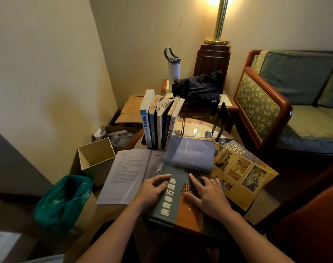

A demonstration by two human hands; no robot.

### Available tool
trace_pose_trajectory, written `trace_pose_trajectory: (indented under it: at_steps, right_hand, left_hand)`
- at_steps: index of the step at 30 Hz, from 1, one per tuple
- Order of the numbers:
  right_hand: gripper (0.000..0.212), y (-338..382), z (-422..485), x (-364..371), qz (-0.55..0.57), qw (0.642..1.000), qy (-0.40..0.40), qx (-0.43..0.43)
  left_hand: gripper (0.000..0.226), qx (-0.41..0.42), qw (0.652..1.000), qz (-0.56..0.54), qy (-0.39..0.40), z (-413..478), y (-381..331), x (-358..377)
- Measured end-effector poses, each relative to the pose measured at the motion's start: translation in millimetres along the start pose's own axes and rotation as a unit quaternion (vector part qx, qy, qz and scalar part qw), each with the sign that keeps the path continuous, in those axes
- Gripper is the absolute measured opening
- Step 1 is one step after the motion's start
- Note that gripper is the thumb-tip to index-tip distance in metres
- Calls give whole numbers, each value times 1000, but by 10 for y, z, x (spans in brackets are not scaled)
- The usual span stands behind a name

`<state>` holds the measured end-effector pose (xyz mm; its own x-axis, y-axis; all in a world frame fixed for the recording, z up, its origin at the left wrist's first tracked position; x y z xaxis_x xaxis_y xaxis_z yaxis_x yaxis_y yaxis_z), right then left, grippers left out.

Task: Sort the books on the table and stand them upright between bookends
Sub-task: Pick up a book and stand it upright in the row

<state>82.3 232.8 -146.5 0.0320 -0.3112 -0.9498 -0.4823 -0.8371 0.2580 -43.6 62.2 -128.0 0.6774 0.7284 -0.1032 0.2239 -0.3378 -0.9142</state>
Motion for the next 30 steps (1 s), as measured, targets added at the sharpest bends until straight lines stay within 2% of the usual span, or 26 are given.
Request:
trace_pose_trajectory:
  at_steps: [4,7,11,17,22,24,26,30]
  right_hand:
    - [73,24,-39,46,-6,999,-34,-2]
    - [74,36,-62,8,17,998,-57,-9]
    - [69,56,-103,-154,129,980,-148,-20]
    - [68,309,-82,-421,259,940,-217,-39]
    - [73,679,5,-618,384,905,-180,-48]
    - [79,804,47,-632,448,879,-156,-45]
    - [73,890,83,-643,497,857,-132,-29]
    - [77,1009,30,-709,553,826,-103,-38]
  left_hand:
    - [27,3,1000,-15,-21,-70,-14,11]
    - [28,-5,998,-50,-25,-151,-95,-3]
    - [30,22,999,-30,-31,-313,-484,-4]
    - [27,86,993,46,-73,-489,-1159,-69]
    - [26,144,969,155,-125,-600,-1629,-192]
    - [29,173,940,246,-164,-641,-1756,-183]
    - [33,201,909,310,-191,-671,-1809,-104]
    - [42,237,895,328,-189,-648,-1663,135]
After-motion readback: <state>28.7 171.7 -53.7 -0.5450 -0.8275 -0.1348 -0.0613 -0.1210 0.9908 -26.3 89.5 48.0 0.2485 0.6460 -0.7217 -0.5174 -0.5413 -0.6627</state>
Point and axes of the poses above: each hand's wrist, its own z-axis towards the middle knuckle, its own x-axis out of the palm, y = z × x, the point moved 5 cm from there along z, towards the middle knuckle, and after that the axes turned 4 degrees about -y, right-handed, at the moved point
